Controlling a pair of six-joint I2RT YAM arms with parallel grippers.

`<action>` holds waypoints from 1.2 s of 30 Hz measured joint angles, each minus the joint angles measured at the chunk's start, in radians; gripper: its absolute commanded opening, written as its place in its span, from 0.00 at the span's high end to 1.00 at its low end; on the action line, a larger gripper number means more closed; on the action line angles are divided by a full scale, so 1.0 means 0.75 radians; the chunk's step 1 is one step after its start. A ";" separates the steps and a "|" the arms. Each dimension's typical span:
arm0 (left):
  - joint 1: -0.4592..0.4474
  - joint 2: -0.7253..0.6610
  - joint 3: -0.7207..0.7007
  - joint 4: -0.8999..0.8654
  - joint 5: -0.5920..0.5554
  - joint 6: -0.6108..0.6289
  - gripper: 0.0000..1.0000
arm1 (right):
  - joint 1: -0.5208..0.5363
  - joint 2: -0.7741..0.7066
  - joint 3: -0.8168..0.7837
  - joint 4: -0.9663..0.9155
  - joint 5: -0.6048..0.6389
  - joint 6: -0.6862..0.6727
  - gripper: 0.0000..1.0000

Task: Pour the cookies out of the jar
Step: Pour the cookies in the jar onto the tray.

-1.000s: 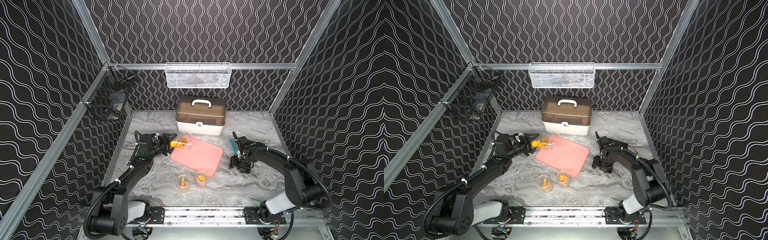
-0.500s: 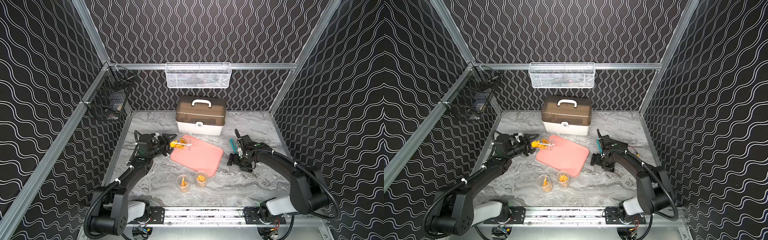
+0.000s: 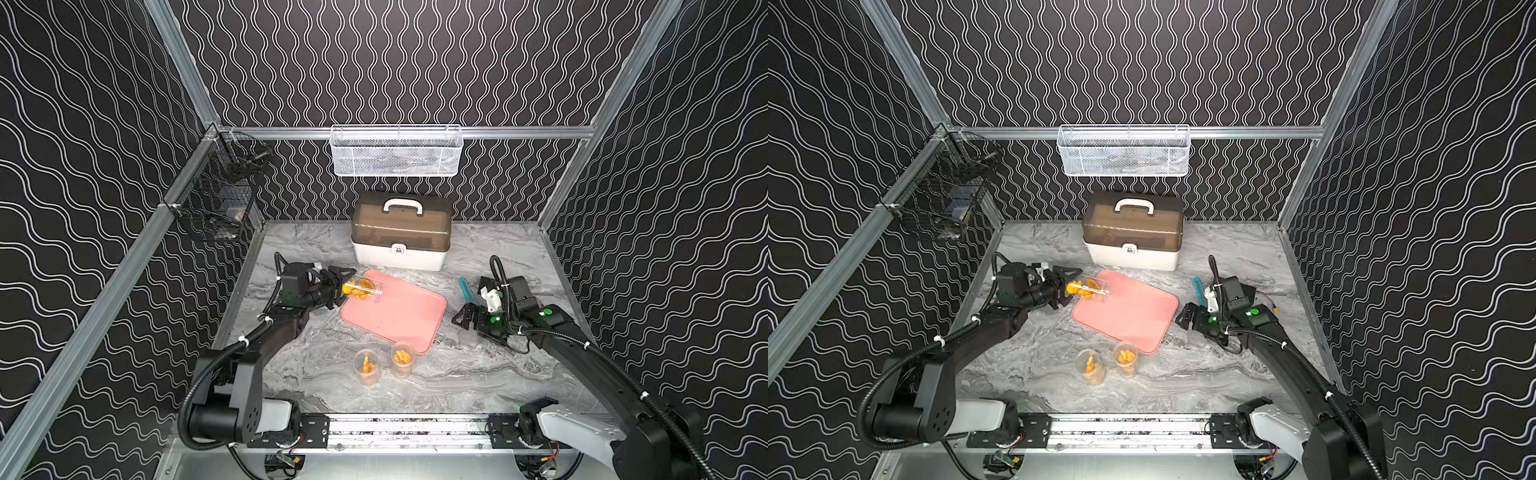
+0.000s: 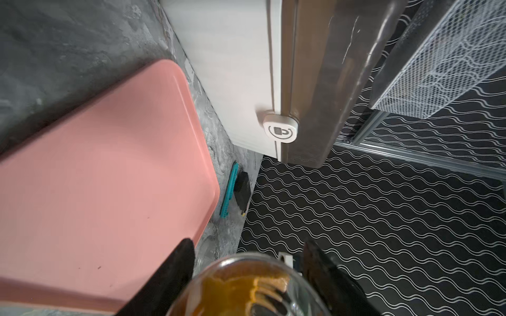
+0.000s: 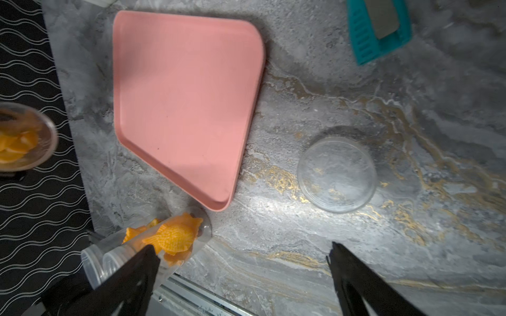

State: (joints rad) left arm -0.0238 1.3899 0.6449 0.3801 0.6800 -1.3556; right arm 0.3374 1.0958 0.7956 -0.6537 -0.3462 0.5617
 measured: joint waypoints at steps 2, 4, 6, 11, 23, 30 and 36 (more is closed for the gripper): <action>0.000 0.060 0.003 0.003 0.006 0.032 0.48 | 0.000 -0.002 -0.001 0.011 -0.030 0.004 0.00; 0.000 0.115 0.003 0.020 0.012 0.035 0.48 | 0.000 -0.002 -0.006 0.021 -0.049 0.003 0.00; 0.001 0.170 0.003 0.043 0.024 0.054 0.48 | -0.001 -0.002 -0.010 0.032 -0.067 0.004 0.00; 0.000 0.274 0.011 0.085 0.045 0.095 0.48 | 0.000 0.000 -0.022 0.069 -0.105 0.005 0.00; -0.022 0.318 0.131 -0.072 0.037 0.347 0.47 | 0.001 0.006 -0.023 0.089 -0.135 0.004 0.00; -0.059 0.320 0.180 -0.178 0.016 0.457 0.47 | 0.001 0.005 -0.023 0.091 -0.145 0.004 0.00; -0.061 0.318 0.197 -0.229 -0.001 0.495 0.47 | 0.001 0.011 -0.022 0.095 -0.150 0.004 0.00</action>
State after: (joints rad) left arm -0.0696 1.6287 0.7929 0.2081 0.6796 -0.9840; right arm 0.3378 1.1038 0.7788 -0.5823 -0.4587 0.5648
